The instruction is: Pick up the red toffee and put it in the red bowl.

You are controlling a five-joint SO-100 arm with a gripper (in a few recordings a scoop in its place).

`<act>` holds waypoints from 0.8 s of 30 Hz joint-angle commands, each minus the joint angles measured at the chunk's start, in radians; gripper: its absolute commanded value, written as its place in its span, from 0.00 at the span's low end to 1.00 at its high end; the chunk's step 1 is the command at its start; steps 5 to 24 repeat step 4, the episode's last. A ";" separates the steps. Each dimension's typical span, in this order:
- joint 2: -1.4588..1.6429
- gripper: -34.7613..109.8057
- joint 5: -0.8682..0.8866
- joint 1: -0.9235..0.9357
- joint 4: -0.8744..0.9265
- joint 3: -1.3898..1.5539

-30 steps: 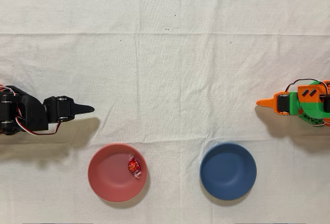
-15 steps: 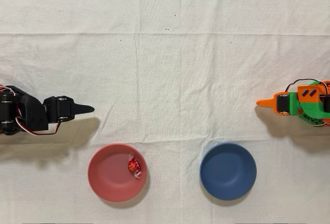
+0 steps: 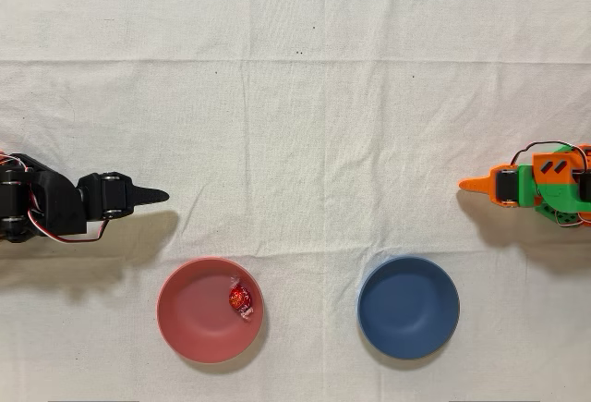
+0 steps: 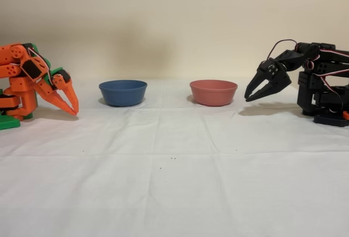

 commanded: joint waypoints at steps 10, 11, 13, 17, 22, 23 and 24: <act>0.014 0.25 -0.011 0.012 0.011 0.023; 0.014 0.25 -0.011 0.012 0.011 0.023; 0.014 0.25 -0.011 0.012 0.011 0.023; 0.014 0.25 -0.011 0.012 0.011 0.023; 0.014 0.25 -0.011 0.012 0.011 0.023; 0.014 0.25 -0.011 0.012 0.011 0.023; 0.014 0.25 -0.011 0.012 0.011 0.023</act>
